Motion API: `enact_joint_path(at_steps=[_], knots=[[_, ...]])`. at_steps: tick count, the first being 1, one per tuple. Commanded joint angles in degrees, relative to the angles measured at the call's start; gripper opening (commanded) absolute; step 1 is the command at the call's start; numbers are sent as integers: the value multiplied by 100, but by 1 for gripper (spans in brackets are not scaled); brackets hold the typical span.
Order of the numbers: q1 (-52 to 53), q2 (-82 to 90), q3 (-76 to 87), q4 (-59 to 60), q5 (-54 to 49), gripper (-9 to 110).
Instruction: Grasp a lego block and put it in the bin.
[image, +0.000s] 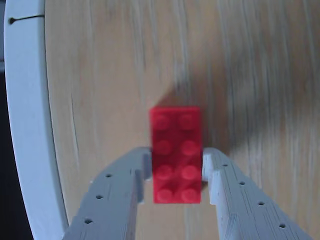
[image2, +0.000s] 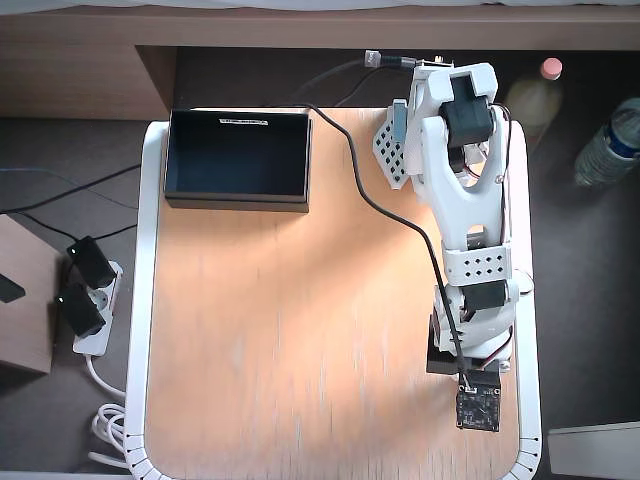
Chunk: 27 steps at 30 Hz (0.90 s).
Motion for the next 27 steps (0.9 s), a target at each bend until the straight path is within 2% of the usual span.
enact_joint_path(at_steps=[1,13,27], knots=[[62,62,-642,-158,-9,0],[773,642,-650,0,35,0],[2856,2927,-659,1758,721,0]])
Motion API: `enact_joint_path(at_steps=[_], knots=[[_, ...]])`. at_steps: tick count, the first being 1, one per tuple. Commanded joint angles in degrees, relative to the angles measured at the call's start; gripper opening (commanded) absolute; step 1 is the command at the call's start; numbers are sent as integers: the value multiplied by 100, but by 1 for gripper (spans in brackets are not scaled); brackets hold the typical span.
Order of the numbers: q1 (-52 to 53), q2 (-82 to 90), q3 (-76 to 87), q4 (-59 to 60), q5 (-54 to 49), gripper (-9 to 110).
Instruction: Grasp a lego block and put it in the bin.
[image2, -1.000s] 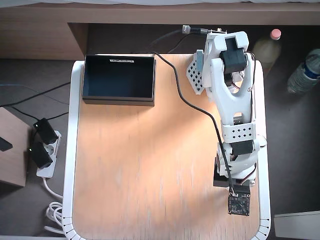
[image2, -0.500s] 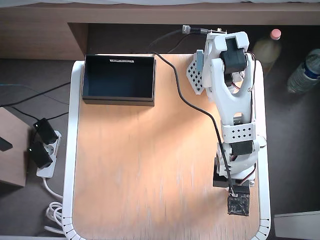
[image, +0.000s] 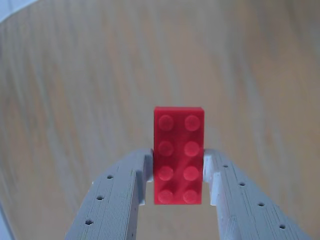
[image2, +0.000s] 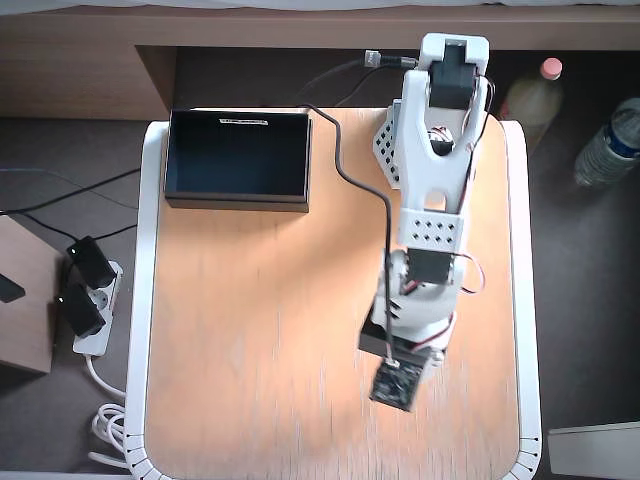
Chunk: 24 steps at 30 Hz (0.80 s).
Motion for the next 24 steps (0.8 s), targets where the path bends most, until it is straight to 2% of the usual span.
enact_joint_path(at_steps=[1,8,16,24], knots=[[756,1178,-650,501,272,0],[2804,2180,-659,1187,844,0],[5423,2663,-659,1230,1160,0],[7154,2646,-650,2057,1521,0]])
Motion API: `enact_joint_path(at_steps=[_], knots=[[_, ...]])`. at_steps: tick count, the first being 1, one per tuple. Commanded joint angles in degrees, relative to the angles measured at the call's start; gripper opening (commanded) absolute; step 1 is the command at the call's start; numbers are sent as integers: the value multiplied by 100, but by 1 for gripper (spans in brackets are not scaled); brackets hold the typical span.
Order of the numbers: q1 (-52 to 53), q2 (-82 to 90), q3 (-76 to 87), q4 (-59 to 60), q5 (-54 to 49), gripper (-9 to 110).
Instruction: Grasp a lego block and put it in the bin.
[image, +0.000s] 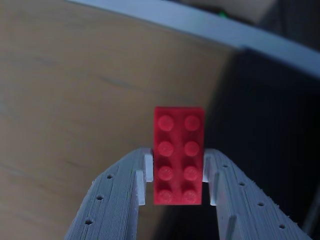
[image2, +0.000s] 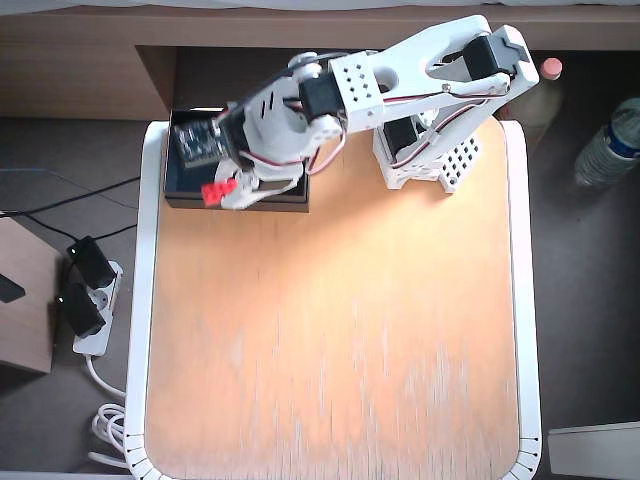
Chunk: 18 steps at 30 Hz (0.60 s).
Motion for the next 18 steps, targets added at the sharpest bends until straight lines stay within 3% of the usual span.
enact_joint_path(at_steps=[1,18], knots=[[703,334,-659,562,193,0],[1450,-79,-650,888,149,0]])
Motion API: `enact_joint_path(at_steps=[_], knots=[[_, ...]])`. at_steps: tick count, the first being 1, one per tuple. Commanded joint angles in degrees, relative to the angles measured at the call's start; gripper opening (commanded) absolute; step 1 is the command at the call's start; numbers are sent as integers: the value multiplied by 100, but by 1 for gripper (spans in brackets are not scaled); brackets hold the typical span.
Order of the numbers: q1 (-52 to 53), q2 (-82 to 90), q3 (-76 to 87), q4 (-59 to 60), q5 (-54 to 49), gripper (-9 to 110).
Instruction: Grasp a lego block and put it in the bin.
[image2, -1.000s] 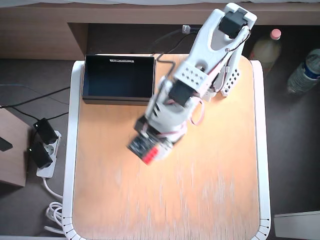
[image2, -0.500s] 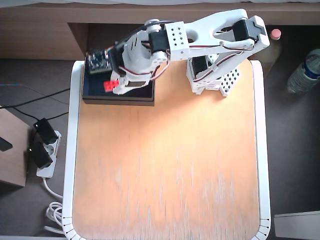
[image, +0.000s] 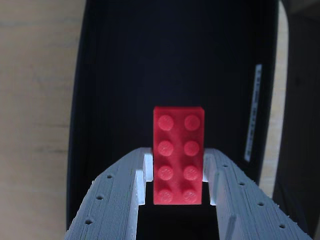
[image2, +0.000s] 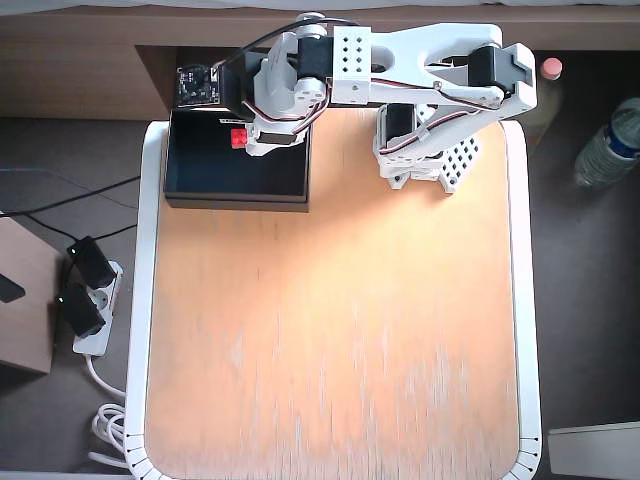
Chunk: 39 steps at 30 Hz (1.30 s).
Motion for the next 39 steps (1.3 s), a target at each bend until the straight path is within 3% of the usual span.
enact_joint_path(at_steps=[1,11,22,32,39], knots=[[105,-70,-650,-114,-79,0],[88,-686,-650,-940,-281,0],[79,-765,-642,-1028,-176,0],[79,-756,-642,-1134,-167,17],[-237,-563,-650,-1512,-466,16]])
